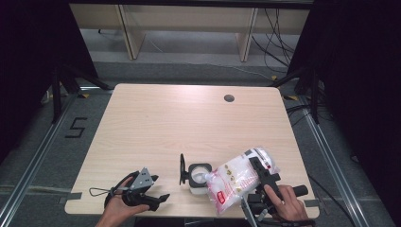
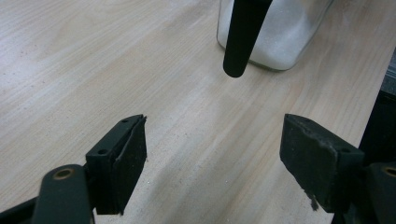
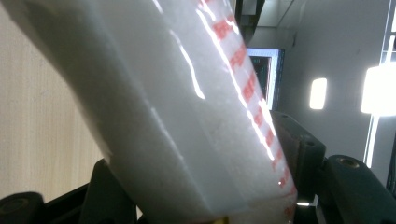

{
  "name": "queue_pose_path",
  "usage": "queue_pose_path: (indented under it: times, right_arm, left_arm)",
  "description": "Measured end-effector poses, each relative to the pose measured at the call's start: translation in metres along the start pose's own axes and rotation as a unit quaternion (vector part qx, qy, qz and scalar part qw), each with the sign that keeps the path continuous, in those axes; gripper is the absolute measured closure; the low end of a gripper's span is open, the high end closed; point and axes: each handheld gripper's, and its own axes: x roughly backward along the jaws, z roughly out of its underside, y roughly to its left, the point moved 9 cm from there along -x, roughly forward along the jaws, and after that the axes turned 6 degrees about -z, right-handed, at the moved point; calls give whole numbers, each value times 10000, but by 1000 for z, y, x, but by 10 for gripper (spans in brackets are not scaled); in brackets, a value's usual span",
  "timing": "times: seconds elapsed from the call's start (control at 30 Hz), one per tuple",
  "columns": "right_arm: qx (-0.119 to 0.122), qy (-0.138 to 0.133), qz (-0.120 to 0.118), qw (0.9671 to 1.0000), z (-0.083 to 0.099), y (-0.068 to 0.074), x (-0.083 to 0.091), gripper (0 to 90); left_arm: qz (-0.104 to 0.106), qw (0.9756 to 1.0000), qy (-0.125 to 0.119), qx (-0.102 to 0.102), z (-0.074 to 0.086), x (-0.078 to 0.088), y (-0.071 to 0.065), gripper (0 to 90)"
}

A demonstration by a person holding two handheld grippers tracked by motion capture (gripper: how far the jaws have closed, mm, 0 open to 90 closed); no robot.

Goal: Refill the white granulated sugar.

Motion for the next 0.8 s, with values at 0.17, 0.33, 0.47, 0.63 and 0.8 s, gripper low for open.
queue_pose_path:
  times: [0.17,0.33,0.47,0.63,0.8]
  right_arm:
    - [-191,41,-9,9998,4,2,0,436]
    - [-292,43,1,9996,5,4,-1,436]
    - [-255,49,13,9997,1,4,1,436]
    - [-26,41,-8,10000,2,0,0,437]
    - [-82,-42,72,9999,0,-2,1,437]
  left_arm:
    - [1,10000,-3,0,0,0,0,225]
    - [22,10000,-10,6,0,0,0,225]
    - [-4,10000,-16,-13,-1,1,0,225]
    - [-1,10000,-1,-8,0,0,1,225]
    - [-14,10000,10,-14,0,0,1,225]
